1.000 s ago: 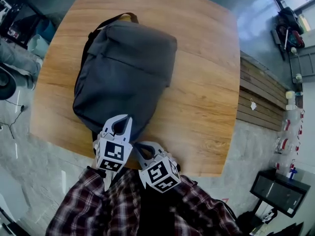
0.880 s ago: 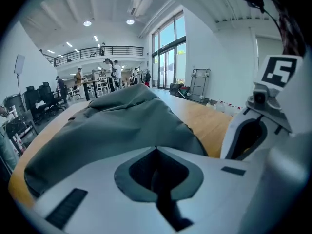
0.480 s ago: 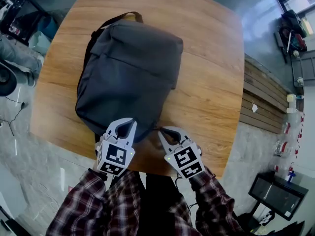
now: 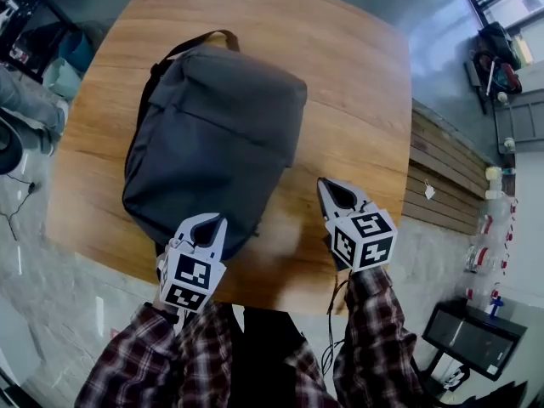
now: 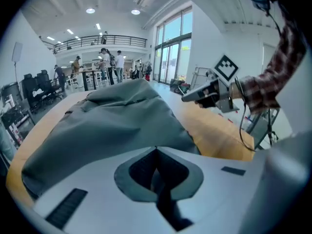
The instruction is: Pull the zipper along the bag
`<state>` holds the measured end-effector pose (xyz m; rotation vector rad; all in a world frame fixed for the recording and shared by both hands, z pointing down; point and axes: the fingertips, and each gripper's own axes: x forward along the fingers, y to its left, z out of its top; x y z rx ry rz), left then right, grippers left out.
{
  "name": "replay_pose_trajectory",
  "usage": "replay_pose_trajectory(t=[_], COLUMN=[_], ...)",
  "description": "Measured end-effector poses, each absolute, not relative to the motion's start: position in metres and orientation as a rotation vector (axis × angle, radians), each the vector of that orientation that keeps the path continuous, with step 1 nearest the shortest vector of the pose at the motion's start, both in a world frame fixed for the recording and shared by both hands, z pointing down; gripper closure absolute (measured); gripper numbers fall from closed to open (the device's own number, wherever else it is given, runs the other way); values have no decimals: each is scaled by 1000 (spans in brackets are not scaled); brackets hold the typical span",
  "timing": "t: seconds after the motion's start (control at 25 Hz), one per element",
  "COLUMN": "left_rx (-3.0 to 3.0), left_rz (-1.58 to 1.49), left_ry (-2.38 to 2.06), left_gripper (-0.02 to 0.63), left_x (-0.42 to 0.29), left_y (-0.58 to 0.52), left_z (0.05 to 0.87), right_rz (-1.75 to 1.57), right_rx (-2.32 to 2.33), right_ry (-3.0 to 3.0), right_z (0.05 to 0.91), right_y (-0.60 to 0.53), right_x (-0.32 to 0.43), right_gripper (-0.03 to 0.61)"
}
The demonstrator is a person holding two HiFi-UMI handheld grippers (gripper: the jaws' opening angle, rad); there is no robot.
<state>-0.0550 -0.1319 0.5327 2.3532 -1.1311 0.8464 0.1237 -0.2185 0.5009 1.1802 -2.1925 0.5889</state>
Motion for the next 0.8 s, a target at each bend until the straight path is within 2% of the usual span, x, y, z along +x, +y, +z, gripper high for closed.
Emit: replay_pose_trajectory(t=[0.2,0.52,0.8], left_rx=[2354,2494,2561], left_rz=[586,237,104], left_ry=[-1302,-1402,-1407], left_gripper=[604,604,604], left_x=[-50,-23,-3], left_y=[-174,-184,-162], left_z=[455,320,268], right_rz=[598,464,345], right_rx=[1251,1356,1371], right_ry=[-2280,-2491,-2617], right_z=[466,347,283], right_y=[-216,-184,-149], right_x=[105,80,67], right_gripper=[572,572,572])
